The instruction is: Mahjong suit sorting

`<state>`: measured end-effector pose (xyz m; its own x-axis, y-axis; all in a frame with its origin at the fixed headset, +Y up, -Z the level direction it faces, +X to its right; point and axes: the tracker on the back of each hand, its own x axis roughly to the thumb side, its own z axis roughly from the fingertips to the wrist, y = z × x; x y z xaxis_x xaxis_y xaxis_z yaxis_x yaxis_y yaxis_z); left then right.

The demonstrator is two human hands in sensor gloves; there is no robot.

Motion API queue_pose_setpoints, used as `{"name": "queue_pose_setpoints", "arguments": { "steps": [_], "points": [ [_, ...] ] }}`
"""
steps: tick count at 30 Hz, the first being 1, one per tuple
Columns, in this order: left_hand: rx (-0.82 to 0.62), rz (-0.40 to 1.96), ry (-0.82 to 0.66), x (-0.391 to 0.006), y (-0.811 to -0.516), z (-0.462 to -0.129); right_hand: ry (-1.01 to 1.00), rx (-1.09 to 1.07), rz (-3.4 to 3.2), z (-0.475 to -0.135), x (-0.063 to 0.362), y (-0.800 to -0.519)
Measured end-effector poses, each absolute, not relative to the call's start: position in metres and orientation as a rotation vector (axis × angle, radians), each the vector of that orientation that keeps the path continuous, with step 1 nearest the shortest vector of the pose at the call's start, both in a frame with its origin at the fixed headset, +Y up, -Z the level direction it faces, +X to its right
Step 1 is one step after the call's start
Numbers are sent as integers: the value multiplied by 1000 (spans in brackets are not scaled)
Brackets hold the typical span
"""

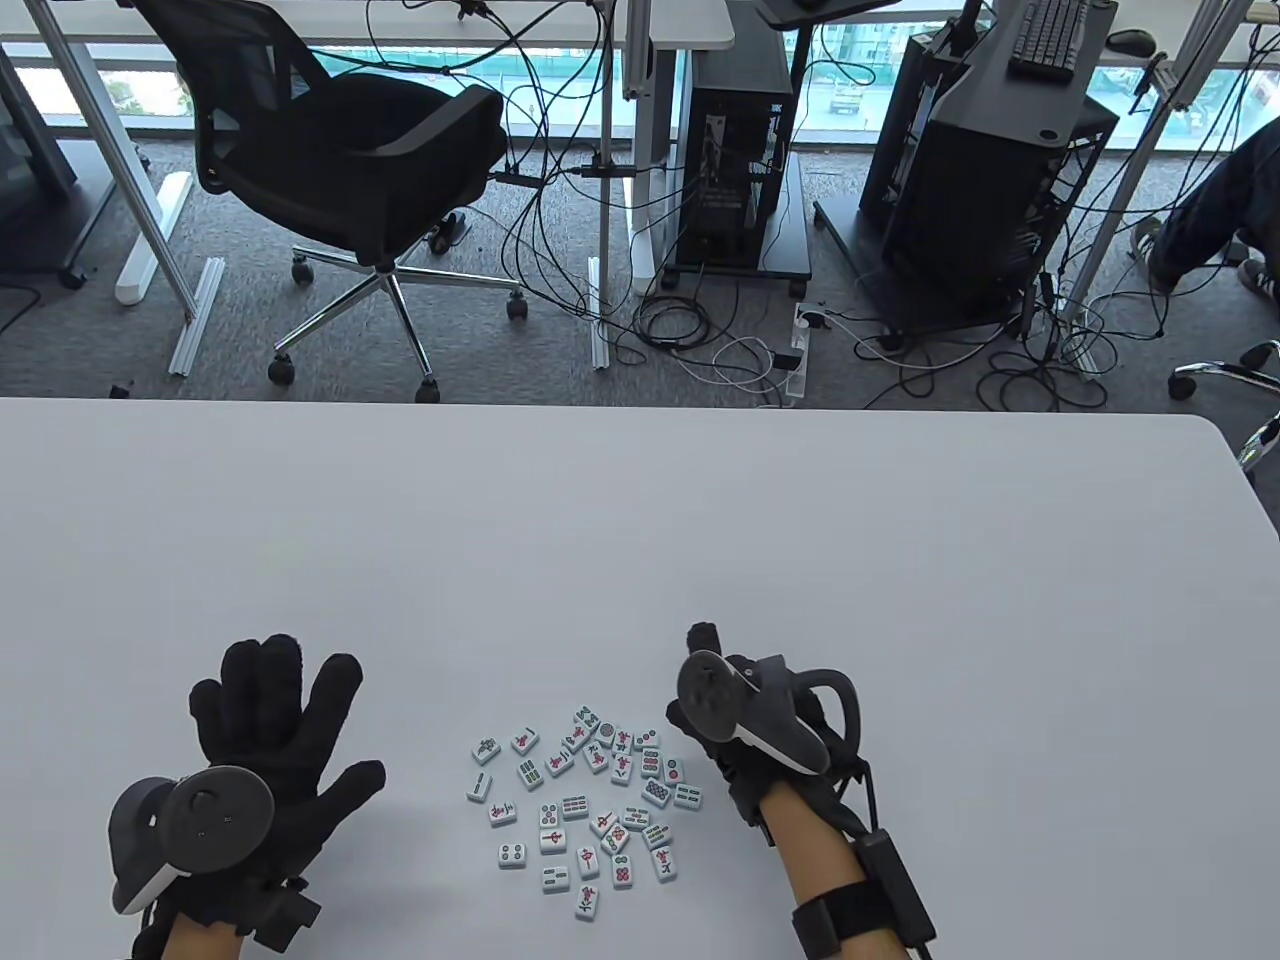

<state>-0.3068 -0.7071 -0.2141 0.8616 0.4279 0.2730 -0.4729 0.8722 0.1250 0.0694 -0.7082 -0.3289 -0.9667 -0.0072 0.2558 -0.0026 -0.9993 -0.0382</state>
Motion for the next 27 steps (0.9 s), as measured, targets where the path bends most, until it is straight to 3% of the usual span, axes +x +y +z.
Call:
{"name": "queue_pose_setpoints", "arguments": {
  "steps": [11,20,27],
  "points": [
    [177,519,-226,-311,-709,-217,-193,-557,-2881,-348,-10,-748],
    [166,532,-242,-307,-709,-218,-146,-452,-2875,-365,-4,-752],
    [166,540,-247,-307,-709,-218,-324,-502,-2879,-364,-12,-745]
  ]
}}
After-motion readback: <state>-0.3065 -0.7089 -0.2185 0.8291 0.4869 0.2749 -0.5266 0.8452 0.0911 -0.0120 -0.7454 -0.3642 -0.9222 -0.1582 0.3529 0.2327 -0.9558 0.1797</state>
